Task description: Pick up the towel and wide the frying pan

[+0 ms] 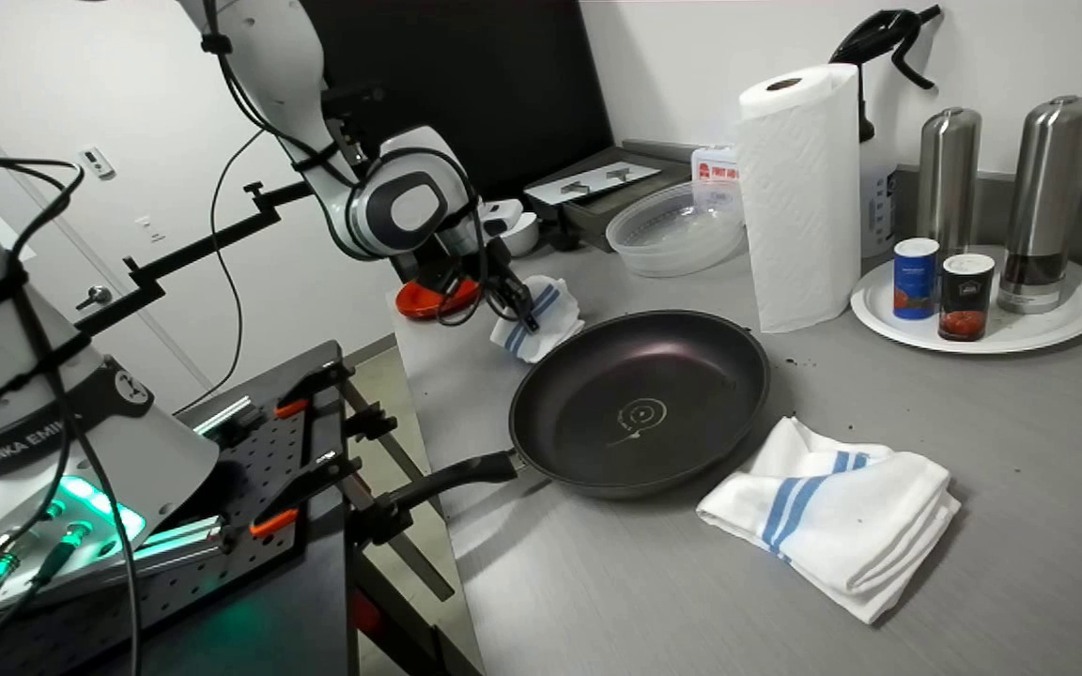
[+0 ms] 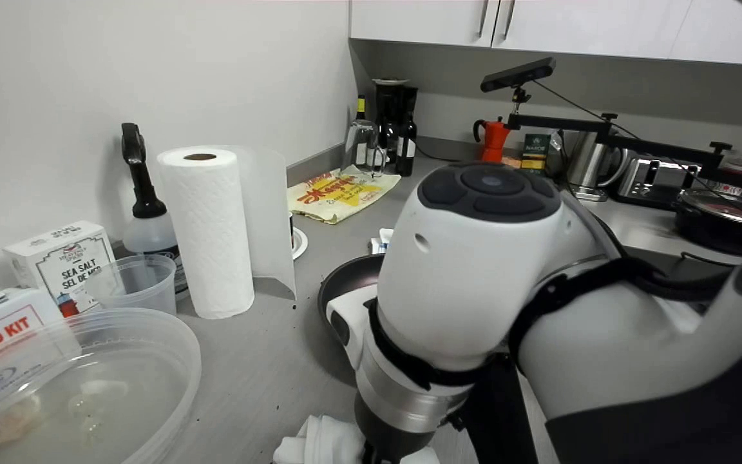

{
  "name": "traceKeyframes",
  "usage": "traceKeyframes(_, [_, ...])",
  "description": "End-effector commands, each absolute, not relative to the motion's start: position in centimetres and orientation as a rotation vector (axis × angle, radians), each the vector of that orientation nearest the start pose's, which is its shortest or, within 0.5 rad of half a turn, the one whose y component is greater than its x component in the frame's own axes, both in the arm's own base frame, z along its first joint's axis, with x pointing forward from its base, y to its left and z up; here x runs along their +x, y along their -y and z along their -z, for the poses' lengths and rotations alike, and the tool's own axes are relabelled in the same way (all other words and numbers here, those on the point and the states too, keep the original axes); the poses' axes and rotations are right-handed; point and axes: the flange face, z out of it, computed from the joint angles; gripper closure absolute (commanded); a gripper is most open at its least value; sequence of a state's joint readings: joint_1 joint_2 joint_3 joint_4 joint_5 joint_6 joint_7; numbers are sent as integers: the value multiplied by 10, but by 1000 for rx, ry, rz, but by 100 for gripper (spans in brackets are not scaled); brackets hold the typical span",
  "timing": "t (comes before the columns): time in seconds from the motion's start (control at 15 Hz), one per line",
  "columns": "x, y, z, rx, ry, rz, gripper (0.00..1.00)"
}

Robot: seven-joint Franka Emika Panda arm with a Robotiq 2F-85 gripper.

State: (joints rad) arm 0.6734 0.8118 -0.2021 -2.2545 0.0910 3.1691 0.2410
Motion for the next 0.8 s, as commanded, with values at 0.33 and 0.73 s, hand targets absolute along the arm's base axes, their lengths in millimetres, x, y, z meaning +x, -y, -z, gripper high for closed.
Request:
traceKeyframes(0.33, [470,-190,-104,-3130,305,266,94])
traceKeyframes(0.73, [472,-185,-137,-3101,298,259,56])
